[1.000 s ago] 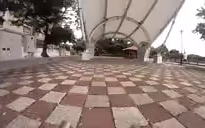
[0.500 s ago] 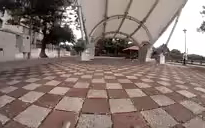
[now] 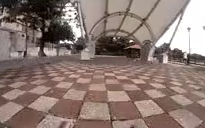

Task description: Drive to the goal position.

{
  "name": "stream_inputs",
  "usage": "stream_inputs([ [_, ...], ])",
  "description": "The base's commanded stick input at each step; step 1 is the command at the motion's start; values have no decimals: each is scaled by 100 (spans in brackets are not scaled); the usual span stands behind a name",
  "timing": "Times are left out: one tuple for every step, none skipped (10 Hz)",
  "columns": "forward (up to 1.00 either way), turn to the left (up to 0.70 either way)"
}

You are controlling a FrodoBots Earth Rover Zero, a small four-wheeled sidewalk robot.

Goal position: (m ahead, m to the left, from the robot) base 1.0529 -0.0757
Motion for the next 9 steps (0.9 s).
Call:
stream_inputs([
  [100,0],
  [100,0],
  [100,0],
  [100,0],
  [100,0],
  [100,0],
  [100,0],
  [100,0],
  [100,0],
])
